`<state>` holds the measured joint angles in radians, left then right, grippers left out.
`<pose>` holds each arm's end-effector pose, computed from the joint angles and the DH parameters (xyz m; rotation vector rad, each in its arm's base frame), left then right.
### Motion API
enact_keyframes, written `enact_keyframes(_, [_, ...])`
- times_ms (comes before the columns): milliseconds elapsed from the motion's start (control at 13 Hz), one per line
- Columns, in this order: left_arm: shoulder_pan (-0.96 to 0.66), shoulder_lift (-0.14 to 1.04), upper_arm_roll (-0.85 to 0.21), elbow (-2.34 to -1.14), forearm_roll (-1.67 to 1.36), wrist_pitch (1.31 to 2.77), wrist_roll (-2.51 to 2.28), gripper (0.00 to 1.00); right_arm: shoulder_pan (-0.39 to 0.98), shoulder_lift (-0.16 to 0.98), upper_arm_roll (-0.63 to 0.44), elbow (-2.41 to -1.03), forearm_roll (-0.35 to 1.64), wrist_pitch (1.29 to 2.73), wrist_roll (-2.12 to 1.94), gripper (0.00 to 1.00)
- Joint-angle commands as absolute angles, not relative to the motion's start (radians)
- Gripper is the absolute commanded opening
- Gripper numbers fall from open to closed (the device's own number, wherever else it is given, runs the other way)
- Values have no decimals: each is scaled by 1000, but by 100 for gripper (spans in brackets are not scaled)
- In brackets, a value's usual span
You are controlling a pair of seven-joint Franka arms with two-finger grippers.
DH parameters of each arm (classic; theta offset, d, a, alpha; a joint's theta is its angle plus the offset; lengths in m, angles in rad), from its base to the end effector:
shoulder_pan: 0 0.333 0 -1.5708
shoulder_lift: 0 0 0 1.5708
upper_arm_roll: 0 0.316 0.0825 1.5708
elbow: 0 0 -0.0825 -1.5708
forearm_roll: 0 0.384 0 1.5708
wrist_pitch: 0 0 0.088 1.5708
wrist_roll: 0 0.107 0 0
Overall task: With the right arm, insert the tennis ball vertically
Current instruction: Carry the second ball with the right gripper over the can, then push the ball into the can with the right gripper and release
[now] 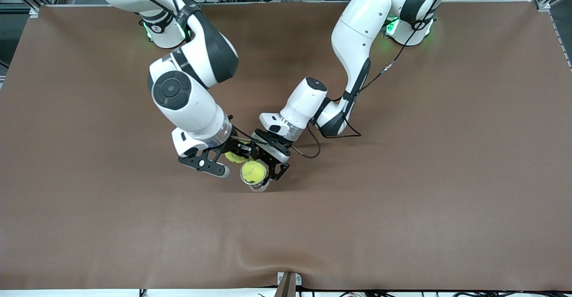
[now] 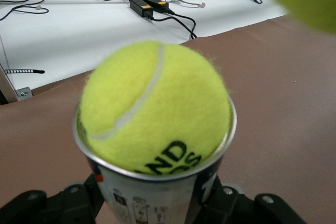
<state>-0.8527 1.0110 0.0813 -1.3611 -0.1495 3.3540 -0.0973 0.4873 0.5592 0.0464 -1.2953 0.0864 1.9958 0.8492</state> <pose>0.5518 -0.5450 0.2279 2.3597 -0.7119 1.2015 0.6310 0.3701 0.4359 -2.9231 0.5234 -0.0627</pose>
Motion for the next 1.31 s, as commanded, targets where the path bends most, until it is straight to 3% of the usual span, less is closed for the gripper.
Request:
enact_keyframes(0, [-864,1028,95,-1341,-163,3361,-91,74,499,610,34,-1255,23,2043,877,8])
enact_keyframes(617, [-864,1028,95,-1341,-163,3361,-91,74,522,653,34,-1252,11,2144,929,7])
enact_keyframes(926, [-864,1028,95,-1341,-163,3361,-91,74,525,675,34,-1252,11,2183,930,16])
enact_keyframes(1003, [-864,1028,95,-1341,-163,3361,-91,74,526,676,34,-1252,11,2186,930,26])
enact_keyframes(1080, [-864,1028,95,-1341,-163,3361,-91,74,526,683,34,-1252,11,2187,930,56])
enact_keyframes(1234, [-864,1028,95,-1341,-163,3361,-91,74,525,686,34,-1253,9,2200,930,82])
